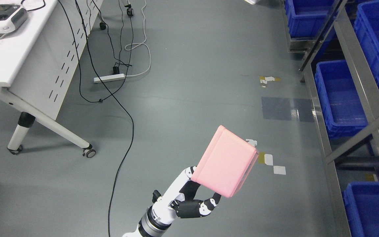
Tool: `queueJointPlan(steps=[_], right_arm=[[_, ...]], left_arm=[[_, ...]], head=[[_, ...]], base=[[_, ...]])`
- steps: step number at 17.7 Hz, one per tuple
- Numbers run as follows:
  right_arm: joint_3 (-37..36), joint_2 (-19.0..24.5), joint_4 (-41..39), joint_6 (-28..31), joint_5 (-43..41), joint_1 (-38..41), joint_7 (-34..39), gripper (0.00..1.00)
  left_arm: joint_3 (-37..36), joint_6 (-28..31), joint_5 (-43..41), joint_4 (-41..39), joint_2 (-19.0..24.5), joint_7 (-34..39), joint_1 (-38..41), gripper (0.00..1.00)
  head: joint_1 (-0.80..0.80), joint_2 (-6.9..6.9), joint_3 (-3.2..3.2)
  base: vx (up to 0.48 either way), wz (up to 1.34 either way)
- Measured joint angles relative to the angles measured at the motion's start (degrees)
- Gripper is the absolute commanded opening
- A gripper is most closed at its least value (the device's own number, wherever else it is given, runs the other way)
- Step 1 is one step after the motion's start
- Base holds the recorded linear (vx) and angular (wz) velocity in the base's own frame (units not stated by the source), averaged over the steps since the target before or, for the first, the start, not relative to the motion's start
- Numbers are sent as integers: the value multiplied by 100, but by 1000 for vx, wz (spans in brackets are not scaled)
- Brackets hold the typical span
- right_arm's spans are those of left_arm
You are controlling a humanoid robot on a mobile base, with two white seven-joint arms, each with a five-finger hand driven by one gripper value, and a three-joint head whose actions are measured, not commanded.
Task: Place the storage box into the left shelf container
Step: 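Hold the pink box in the left hand while turning toward the bin rack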
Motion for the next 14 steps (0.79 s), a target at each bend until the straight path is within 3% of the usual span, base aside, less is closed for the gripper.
queueJointPlan(steps=[14], right_arm=[[0, 0, 0, 0, 0, 1, 0, 100]], left_arm=[[-12, -1, 0, -16, 0, 0, 135, 2]], head=[[0, 0, 0]], base=[[412, -7]])
